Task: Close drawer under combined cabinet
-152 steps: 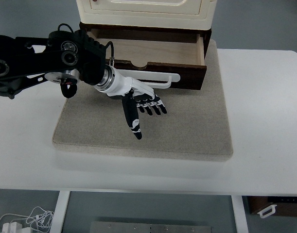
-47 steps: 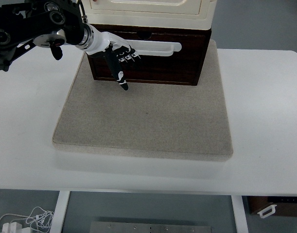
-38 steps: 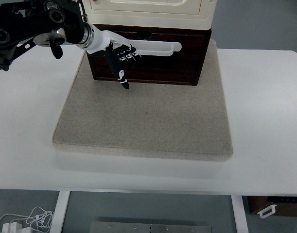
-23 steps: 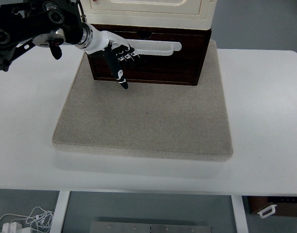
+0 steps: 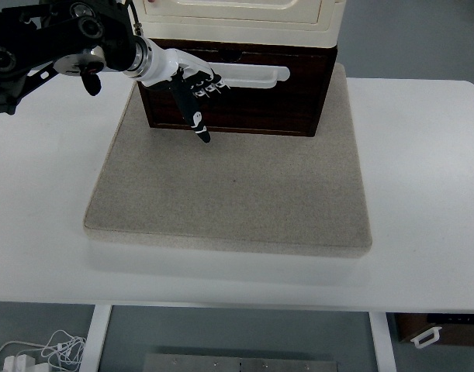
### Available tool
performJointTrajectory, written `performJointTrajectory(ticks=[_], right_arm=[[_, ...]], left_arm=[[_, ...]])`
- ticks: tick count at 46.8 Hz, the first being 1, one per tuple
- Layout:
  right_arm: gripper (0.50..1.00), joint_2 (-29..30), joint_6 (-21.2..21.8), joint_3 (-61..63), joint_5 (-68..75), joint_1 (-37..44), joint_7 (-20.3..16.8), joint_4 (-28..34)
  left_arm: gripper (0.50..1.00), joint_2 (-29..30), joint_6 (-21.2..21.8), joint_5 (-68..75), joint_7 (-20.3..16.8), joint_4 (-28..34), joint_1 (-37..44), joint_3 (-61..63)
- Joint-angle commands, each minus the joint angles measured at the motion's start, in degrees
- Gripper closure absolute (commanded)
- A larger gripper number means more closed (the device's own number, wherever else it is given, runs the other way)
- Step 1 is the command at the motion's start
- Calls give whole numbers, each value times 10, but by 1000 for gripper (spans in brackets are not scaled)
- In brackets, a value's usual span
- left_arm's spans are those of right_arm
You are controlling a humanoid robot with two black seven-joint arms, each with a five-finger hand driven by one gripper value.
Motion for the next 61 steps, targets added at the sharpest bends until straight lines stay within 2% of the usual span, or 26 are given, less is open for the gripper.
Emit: performJointTrajectory(ticks=[1,12,25,34,46,53,61], right_arm=[[548,0,0,0,0,0,0,0],[548,0,0,0,0,0,0,0],[548,0,0,0,0,0,0,0],[548,0,0,0,0,0,0,0],[548,0,0,0,0,0,0,0],[548,0,0,0,0,0,0,0],[548,0,0,0,0,0,0,0]], left_arm=[[504,0,-30,-1,-29,-3,3,-28],[504,1,-76,-1,-101,-2,45,-132],[504,-1,-73,-11,-181,3,73,-306],[501,-1,-65,-53,-208,35,77,-422],[501,1,-14,-75,-229,84,76,-542],[501,5,51,-75,-228,101,75,-593],[501,7,113,-98,-229,157,76,-614]])
